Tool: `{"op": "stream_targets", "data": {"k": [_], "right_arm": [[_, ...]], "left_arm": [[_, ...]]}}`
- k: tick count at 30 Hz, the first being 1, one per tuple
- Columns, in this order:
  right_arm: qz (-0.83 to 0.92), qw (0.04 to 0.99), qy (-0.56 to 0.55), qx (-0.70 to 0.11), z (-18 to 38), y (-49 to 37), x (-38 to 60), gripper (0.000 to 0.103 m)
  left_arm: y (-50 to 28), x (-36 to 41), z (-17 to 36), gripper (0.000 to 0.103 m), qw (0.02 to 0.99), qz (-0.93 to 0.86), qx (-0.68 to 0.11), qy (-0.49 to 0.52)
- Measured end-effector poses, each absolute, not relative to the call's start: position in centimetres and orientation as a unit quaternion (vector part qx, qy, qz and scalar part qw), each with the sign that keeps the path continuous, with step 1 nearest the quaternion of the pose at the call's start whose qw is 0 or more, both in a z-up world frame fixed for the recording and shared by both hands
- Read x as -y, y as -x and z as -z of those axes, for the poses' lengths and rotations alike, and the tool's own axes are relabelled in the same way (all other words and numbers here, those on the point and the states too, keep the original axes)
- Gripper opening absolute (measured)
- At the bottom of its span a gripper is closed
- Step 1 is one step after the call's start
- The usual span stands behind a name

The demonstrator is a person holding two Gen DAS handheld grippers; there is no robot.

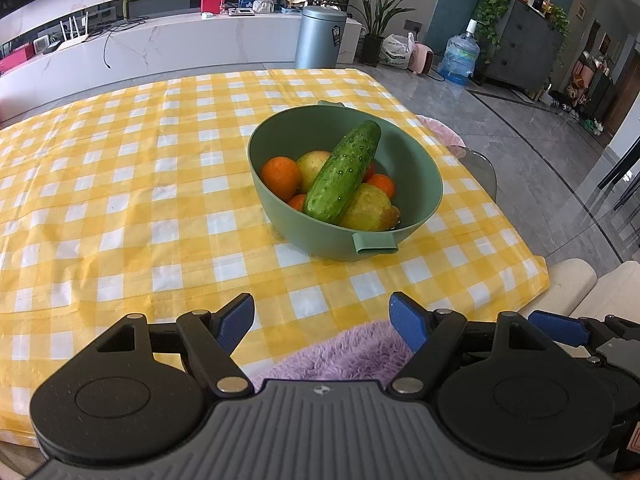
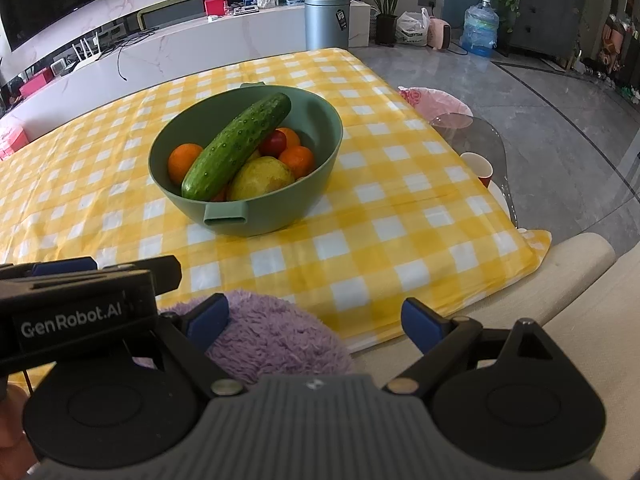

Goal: Organize fruits

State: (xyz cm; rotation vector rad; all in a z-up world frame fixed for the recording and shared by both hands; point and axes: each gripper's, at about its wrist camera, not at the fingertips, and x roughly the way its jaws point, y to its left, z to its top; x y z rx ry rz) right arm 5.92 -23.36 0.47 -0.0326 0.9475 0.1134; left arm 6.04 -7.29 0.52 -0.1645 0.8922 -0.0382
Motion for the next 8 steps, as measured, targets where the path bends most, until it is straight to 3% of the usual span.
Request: {"op": "stream_targets", "data": {"k": [8], "right_arm": [[-0.055, 0.889, 0.02, -0.455, -0.47, -5.82, 23.22, 0.09]], "left_arm": [[-5.93, 7.26, -0.24, 0.09, 0.898, 0.022, -0.431, 0.08]]}}
